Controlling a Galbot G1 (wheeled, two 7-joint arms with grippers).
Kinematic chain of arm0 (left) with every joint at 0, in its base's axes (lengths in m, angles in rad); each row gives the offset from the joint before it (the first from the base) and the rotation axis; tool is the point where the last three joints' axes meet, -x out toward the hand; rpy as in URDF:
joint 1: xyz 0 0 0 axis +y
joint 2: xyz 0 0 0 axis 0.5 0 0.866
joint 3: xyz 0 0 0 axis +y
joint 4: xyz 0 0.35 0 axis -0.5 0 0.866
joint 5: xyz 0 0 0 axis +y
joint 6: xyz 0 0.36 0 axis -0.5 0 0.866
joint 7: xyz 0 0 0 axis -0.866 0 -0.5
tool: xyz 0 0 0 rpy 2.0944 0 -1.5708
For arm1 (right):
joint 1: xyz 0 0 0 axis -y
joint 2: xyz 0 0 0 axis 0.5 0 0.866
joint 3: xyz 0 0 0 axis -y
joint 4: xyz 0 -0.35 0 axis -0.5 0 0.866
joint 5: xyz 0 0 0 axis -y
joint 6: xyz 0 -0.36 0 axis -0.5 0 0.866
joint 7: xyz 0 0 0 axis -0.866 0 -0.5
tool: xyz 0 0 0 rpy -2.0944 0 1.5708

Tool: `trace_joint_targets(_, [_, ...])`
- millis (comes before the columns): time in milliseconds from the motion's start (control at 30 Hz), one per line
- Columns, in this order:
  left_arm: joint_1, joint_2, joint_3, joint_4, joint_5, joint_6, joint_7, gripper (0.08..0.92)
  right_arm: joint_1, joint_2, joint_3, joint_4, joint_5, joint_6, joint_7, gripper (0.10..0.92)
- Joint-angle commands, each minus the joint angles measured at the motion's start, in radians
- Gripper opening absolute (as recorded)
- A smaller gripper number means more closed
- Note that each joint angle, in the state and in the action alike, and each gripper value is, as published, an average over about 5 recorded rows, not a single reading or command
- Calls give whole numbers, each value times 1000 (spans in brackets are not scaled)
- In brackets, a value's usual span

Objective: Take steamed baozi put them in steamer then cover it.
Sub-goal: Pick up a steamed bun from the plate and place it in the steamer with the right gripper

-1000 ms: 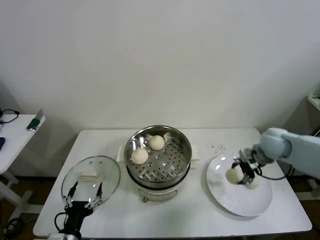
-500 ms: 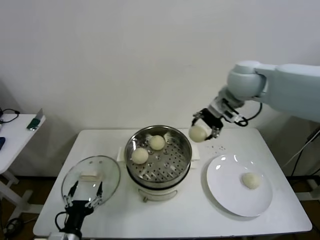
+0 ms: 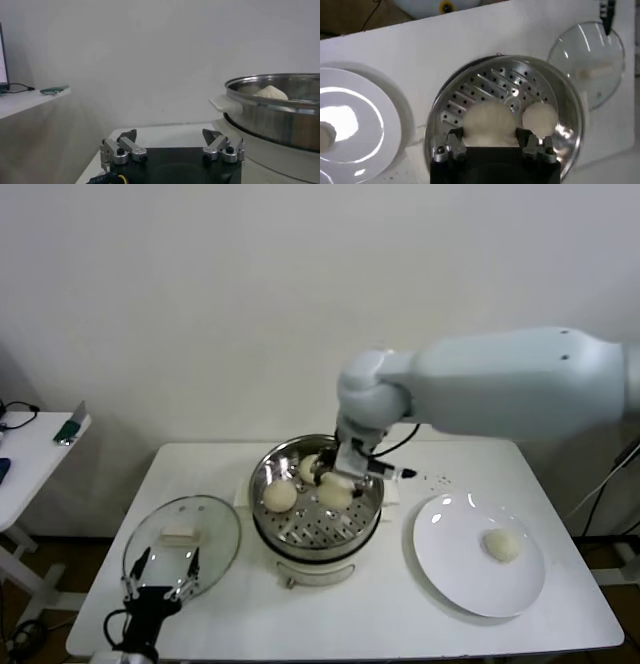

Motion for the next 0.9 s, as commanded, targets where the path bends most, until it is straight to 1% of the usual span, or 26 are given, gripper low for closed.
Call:
trace_joint_targets(33, [2,-3,-1,0,0,-1,0,823,-163,112,0,-57,-152,23,27,696])
trace_joint_targets(300, [2,-6,2,1,4,-1,0,823,-215,120,7,-106,-173,19,49,702])
trace_joint_targets(667, [5,-6,2,1,4,-3,-1,823,-217,123,12,-112,-148,19,52,706])
trace_joint_targets(733, [4,-7,3,0,5,-3,-1,823,-208,119,15,-112,-146,21,58,719])
trace_joint_targets(900, [3,-7,5,-2,6,-4,0,823,-165,77,26,-113,-112,39,26,806])
